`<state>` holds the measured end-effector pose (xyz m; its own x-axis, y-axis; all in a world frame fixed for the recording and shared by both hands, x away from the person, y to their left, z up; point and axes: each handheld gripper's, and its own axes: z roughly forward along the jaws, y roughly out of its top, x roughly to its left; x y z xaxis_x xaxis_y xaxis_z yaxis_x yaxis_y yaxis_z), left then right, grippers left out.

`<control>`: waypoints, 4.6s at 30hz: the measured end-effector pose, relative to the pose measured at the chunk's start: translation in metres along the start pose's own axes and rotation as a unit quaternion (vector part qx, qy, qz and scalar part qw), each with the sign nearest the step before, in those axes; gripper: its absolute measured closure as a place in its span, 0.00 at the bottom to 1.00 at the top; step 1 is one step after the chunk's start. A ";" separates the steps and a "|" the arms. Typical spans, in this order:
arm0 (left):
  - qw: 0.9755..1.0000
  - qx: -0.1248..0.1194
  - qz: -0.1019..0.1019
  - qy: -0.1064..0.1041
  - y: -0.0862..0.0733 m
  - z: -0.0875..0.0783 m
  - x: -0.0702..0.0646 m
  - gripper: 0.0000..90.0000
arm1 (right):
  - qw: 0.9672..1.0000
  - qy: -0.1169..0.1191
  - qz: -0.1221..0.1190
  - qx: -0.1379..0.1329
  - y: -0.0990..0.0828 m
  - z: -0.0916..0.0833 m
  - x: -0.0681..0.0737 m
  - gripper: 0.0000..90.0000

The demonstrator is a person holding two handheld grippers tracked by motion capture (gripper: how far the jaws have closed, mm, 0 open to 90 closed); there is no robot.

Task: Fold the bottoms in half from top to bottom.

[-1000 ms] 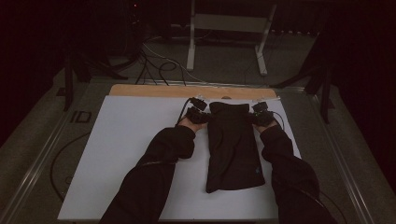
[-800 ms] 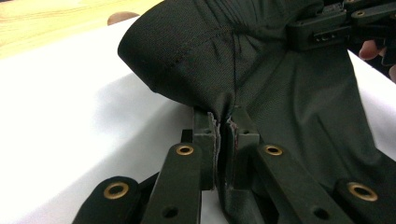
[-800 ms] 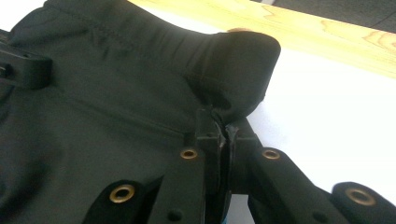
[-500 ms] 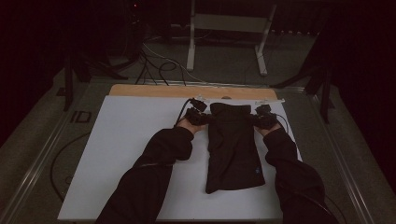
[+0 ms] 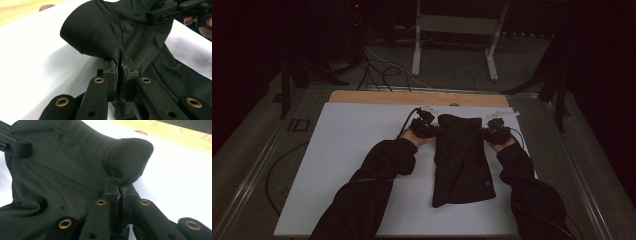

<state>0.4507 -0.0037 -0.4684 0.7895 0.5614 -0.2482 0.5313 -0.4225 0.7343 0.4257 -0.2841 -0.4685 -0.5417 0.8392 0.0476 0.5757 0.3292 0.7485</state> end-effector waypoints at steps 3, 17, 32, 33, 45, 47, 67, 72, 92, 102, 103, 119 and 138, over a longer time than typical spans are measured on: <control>1.000 -0.003 0.001 -0.005 -0.002 -0.002 -0.002 0.95 | 1.000 0.001 0.000 -0.005 -0.002 -0.003 0.002 0.96; 1.000 -0.003 0.009 -0.025 -0.008 -0.011 -0.018 0.95 | 1.000 0.001 -0.010 -0.009 -0.010 -0.017 0.011 0.96; 0.999 -0.001 0.014 -0.041 -0.016 -0.018 -0.031 0.95 | 1.000 0.006 -0.011 -0.016 -0.017 -0.029 0.018 0.96; 0.999 -0.001 0.013 -0.042 -0.017 -0.018 -0.032 0.95 | 1.000 0.006 -0.008 -0.017 -0.018 -0.030 0.019 0.96; 0.998 0.005 0.013 -0.053 -0.024 -0.022 -0.042 0.95 | 1.000 0.015 -0.007 -0.023 -0.029 -0.039 0.025 0.96; 0.998 0.005 0.016 -0.054 -0.024 -0.024 -0.043 0.95 | 1.000 0.016 -0.005 -0.023 -0.031 -0.040 0.026 0.96; 0.998 0.008 0.020 -0.066 -0.036 -0.030 -0.053 0.95 | 0.999 0.029 -0.005 -0.029 -0.043 -0.055 0.038 0.96; 0.997 0.011 0.021 -0.067 -0.038 -0.032 -0.054 0.95 | 0.999 0.034 -0.007 -0.029 -0.048 -0.060 0.043 0.96; 0.997 0.016 0.029 -0.067 -0.056 -0.037 -0.073 0.95 | 0.999 0.043 -0.008 -0.020 -0.067 -0.067 0.057 0.96; 0.997 0.016 0.028 -0.070 -0.065 -0.038 -0.078 0.95 | 0.999 0.049 -0.006 -0.016 -0.077 -0.071 0.063 0.96; 0.997 0.017 0.028 -0.069 -0.066 -0.038 -0.079 0.95 | 0.999 0.049 -0.006 -0.015 -0.077 -0.072 0.064 0.96; 0.997 0.028 0.028 -0.072 -0.080 -0.035 -0.086 0.95 | 0.998 0.055 -0.006 0.000 -0.091 -0.070 0.065 0.96; 0.997 0.036 0.035 -0.060 -0.093 -0.034 -0.096 0.94 | 0.998 0.064 -0.004 0.013 -0.104 -0.070 0.070 0.96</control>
<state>0.3153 0.0061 -0.4913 0.8543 0.4412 -0.2747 0.4907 -0.5107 0.7059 0.2849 -0.2901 -0.4965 -0.6195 0.7746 0.1272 0.5860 0.3484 0.7316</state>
